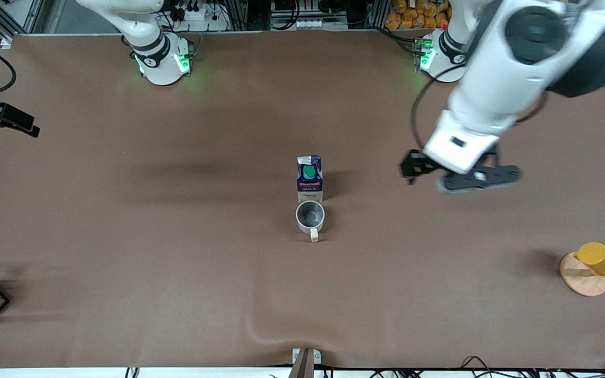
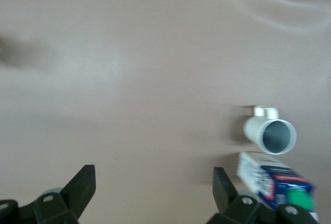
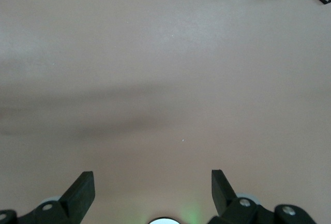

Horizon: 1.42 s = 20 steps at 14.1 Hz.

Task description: Place milk next to cup

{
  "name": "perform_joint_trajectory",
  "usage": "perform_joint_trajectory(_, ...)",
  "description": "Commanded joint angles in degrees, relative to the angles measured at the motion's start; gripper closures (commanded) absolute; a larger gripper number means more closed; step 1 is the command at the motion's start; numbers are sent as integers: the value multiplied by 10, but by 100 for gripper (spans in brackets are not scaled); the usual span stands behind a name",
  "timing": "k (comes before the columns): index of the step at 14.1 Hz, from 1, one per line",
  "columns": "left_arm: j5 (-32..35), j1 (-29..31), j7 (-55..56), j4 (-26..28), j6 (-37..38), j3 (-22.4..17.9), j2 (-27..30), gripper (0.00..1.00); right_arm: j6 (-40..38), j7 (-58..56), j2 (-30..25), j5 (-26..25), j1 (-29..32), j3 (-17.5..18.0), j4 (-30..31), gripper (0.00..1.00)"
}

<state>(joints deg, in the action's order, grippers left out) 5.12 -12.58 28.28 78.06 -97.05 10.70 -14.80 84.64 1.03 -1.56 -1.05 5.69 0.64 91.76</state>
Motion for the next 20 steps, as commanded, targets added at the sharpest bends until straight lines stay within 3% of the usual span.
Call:
perform_joint_trajectory(1,4,38,-62,16,26,6,33,0,-2,8,2,1,0,7,-4,0)
perform_joint_trajectory(9,-11,63,-65,2,96,7,35,0,6,8,3,-1,-33,2,-4,0)
perform_joint_trajectory(15,-46,100,-73,8,127,8,78,0,11,8,4,18,-24,3,-4,0)
perform_joint_trajectory(18,-70,98,-140,28,126,-35,100,0,12,7,4,27,-19,-3,-4,0)
perform_joint_trajectory(20,-67,97,-160,45,126,-41,120,0,12,1,4,33,-22,-20,-5,0)
